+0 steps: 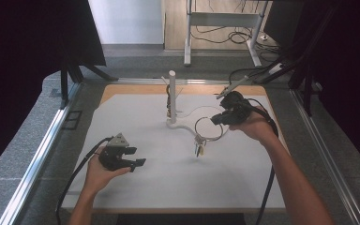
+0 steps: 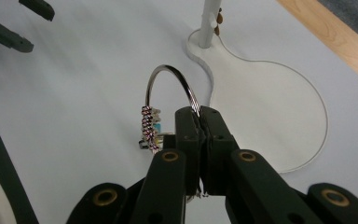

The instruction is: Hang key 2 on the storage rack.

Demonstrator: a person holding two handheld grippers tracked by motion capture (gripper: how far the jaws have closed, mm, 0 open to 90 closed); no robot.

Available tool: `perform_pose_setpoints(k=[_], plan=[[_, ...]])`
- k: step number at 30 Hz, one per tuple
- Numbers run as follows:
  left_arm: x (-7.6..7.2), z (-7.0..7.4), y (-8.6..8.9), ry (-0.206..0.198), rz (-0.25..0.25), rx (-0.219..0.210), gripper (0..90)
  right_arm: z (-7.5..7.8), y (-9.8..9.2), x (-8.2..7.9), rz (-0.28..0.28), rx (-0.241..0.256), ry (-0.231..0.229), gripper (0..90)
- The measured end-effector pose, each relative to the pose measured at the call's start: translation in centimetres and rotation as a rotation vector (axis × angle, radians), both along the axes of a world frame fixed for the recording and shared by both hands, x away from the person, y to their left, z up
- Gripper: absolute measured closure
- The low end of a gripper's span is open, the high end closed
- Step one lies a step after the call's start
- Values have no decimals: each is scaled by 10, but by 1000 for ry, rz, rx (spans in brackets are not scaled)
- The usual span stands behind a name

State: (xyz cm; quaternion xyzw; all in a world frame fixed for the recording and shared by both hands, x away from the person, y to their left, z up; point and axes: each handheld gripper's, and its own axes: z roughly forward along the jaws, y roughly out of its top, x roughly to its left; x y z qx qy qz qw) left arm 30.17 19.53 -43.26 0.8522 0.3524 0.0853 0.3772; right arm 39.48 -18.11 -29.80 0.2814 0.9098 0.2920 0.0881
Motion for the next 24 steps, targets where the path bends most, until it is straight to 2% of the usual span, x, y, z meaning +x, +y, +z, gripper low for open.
perform_pose_setpoints(k=[9,24], plan=[[0,0,0,2,-8,7,386,6,2,7,-17,8,-17,874],[-1,1,2,-9,12,-6,385,21,5,22,-40,21,-24,874]])
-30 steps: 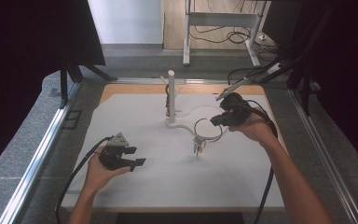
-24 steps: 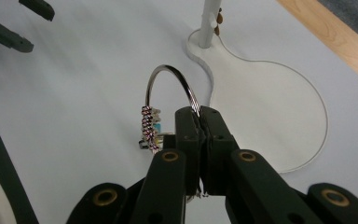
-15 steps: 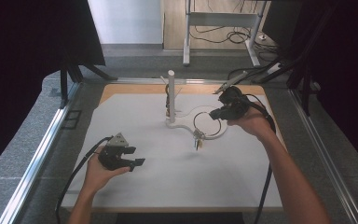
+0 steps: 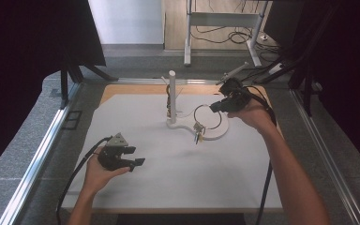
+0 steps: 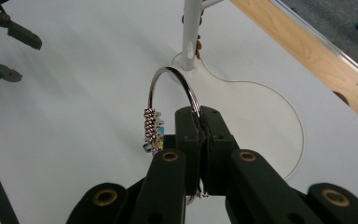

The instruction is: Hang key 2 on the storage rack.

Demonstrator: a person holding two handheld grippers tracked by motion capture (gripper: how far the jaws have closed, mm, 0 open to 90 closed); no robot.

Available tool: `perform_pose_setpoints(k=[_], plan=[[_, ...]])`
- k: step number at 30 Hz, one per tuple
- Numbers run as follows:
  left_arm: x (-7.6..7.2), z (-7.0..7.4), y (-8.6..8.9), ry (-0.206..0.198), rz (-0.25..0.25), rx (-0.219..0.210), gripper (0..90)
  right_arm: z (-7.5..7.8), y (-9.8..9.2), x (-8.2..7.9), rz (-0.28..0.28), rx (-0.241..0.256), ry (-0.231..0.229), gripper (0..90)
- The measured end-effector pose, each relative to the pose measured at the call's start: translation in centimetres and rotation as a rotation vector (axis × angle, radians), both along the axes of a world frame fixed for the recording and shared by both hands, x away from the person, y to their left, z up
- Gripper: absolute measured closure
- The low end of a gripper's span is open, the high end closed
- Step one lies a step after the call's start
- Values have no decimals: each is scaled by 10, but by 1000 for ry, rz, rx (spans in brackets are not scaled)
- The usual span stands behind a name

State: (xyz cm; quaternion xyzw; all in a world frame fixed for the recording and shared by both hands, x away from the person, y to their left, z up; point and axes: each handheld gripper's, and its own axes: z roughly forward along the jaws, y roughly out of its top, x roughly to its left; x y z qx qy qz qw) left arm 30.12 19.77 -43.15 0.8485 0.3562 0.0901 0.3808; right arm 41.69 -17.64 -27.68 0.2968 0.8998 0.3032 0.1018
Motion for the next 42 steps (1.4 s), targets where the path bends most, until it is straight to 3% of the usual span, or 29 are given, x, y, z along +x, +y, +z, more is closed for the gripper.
perform_pose_setpoints(k=[10,24,42], plan=[[1,-1,-1,11,-15,17,385,13,0,13,-21,16,-12,874],[3,-3,6,17,10,1,384,12,3,31,-54,40,-7,874],[3,-4,5,29,-4,8,381,11,6,44,-82,81,-10,873]])
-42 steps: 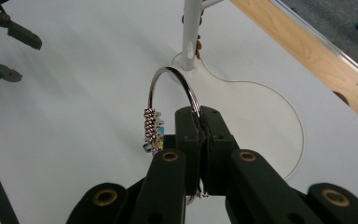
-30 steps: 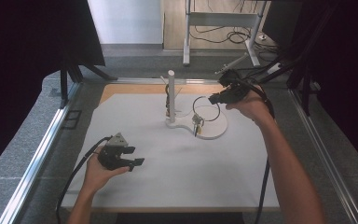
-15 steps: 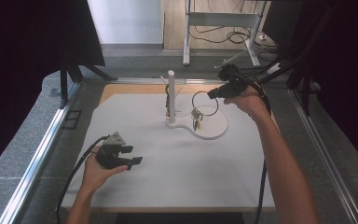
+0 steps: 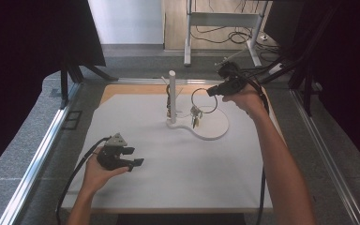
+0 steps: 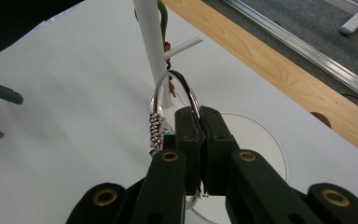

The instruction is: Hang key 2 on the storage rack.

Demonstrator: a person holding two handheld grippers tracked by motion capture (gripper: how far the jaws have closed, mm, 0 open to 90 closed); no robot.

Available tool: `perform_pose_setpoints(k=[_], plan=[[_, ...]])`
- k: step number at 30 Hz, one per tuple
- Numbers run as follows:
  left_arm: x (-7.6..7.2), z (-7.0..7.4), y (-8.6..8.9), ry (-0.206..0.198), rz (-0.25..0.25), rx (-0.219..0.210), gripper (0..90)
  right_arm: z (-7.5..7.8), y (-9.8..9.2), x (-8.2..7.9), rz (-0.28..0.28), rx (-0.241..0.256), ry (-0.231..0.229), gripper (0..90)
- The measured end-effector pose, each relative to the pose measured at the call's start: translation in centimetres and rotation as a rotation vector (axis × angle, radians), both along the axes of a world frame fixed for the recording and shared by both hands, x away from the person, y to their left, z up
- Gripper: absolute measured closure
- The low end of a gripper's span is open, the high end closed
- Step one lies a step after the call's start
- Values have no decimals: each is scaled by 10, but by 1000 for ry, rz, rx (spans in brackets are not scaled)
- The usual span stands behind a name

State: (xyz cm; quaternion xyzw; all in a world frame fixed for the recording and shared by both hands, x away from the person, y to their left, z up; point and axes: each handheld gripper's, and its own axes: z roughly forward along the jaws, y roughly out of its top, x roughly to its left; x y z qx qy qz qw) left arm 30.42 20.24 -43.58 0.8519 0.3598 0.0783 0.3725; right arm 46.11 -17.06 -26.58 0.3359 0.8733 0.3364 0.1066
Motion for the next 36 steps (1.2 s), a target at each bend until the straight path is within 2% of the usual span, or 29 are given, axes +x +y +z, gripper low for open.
perform_pose_setpoints(k=[12,25,36], plan=[[0,0,3,2,-4,-4,379,2,6,10,-5,0,6,873],[0,1,5,9,-10,-18,377,8,8,24,-40,0,-2,873],[-1,2,9,11,-10,-24,372,6,13,39,-58,-9,5,872]])
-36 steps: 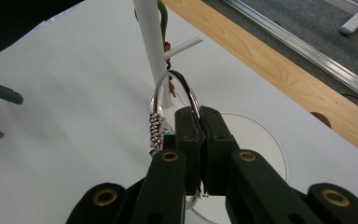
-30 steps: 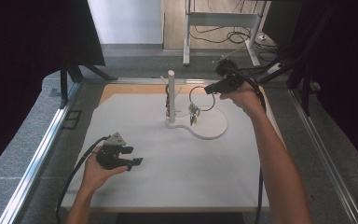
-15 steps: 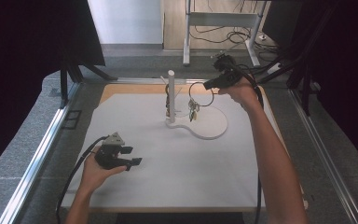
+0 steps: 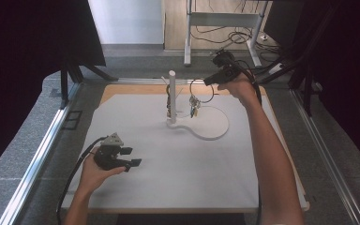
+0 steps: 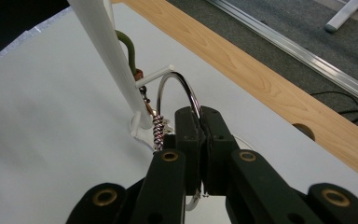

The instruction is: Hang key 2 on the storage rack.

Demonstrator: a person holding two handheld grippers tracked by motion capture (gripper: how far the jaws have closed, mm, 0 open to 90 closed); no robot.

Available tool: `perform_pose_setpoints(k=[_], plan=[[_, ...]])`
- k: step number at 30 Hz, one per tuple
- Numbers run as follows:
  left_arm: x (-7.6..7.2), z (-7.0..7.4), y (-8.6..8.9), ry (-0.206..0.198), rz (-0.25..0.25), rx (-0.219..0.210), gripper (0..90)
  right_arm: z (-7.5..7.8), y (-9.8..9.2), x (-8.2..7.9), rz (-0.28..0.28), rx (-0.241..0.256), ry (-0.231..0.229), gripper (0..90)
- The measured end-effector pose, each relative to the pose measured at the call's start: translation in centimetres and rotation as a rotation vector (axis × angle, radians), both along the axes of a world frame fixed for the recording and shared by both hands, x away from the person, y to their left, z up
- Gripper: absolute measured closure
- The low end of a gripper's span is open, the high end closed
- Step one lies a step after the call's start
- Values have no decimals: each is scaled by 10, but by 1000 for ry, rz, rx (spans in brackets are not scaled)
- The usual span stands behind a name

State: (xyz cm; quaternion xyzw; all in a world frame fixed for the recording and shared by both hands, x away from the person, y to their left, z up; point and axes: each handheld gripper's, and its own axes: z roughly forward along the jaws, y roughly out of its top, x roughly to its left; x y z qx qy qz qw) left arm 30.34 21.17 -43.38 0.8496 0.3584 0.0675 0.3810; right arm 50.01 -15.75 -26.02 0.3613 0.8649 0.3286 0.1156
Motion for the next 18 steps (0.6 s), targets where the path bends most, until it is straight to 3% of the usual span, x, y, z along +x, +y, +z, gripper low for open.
perform_pose_setpoints(k=[18], plan=[[-1,1,3,-4,-2,-3,373,-18,12,22,-42,-28,16,872]])
